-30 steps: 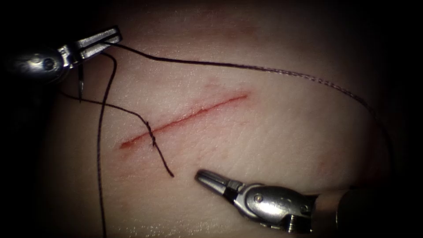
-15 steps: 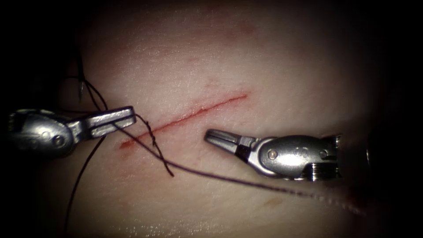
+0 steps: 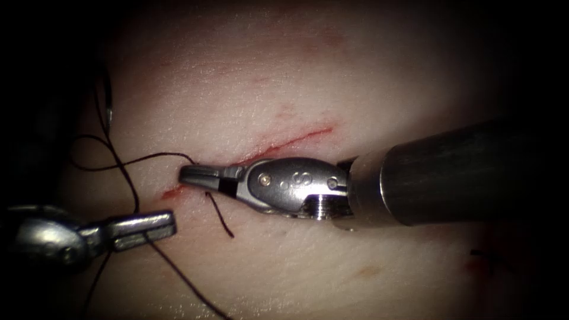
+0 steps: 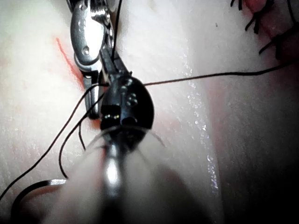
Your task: Wound Closure
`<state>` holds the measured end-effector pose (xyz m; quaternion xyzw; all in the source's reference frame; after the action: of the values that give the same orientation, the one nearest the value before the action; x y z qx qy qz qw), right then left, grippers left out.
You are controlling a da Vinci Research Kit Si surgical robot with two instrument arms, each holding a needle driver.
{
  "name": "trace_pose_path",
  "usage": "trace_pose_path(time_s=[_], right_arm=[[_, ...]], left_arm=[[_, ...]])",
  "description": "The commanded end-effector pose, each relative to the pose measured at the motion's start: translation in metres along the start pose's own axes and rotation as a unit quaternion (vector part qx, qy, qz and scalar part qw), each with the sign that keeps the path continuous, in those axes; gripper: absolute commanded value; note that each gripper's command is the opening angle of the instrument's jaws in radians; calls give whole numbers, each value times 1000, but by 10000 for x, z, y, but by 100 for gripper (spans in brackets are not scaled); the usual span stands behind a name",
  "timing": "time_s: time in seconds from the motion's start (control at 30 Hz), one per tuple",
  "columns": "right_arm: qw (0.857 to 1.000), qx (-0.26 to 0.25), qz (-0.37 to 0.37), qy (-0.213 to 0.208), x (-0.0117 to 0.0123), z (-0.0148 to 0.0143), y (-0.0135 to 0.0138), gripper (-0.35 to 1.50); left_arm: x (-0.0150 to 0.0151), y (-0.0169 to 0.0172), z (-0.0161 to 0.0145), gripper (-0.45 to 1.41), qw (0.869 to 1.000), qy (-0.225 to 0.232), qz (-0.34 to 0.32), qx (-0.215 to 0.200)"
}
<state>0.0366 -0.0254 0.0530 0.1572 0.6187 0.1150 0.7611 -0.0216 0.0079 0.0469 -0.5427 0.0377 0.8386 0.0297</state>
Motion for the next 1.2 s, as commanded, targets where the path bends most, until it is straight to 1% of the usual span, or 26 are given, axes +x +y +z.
trace_pose_path(time_s=[0.03,0.07,0.2,0.23,0.3,0.37,0.43,0.47,0.5,0.57,0.7,0.87,0.97,1.03,1.1,1.13,1.17,1.2], right_arm=[[1000,15,15,2,-11,27,-5,-35],[999,29,24,6,-15,36,-4,-35],[999,41,31,11,-17,46,-5,-35],[998,47,35,16,-15,57,-5,-35],[998,48,34,17,-13,63,-6,-35],[998,46,32,20,-9,79,-5,-35],[998,43,33,19,-6,89,-2,-35],[998,43,33,19,-6,89,-2,-35],[998,34,37,25,-5,100,3,-35],[998,25,37,32,-4,110,9,-35],[998,23,47,43,-2,124,17,-35],[996,33,61,61,4,137,16,-35],[995,34,66,68,6,138,16,-35],[993,35,78,84,9,136,16,-35],[987,43,98,118,16,124,24,-35],[987,43,98,118,16,124,24,-35],[986,44,102,126,21,113,29,-35],[985,45,104,128,23,108,30,-35]], left_arm=[[0,8,7,-45,1000,0,0,-1],[3,10,7,-45,1000,0,0,-1],[5,13,6,-45,1000,0,1,-3],[5,15,8,-45,1000,-2,2,-4],[5,17,8,-45,1000,-2,3,-4],[4,22,10,-45,1000,-3,6,-6],[4,27,11,-45,1000,-4,8,-7],[4,27,11,-45,1000,-4,8,-7],[3,31,12,-45,1000,-4,11,-8],[1,35,13,-45,1000,-8,13,-10],[-3,42,16,-45,1000,-7,14,-13],[-13,45,25,-45,1000,-10,12,-18],[-16,45,29,-45,1000,-11,11,-20],[-20,46,31,-45,1000,-11,6,-21],[-33,49,33,-45,1000,-11,-3,-26],[-33,49,33,-45,1000,-11,-3,-26],[-41,49,33,-45,999,-10,-9,-29],[-44,49,33,-45,999,-8,-8,-30]])
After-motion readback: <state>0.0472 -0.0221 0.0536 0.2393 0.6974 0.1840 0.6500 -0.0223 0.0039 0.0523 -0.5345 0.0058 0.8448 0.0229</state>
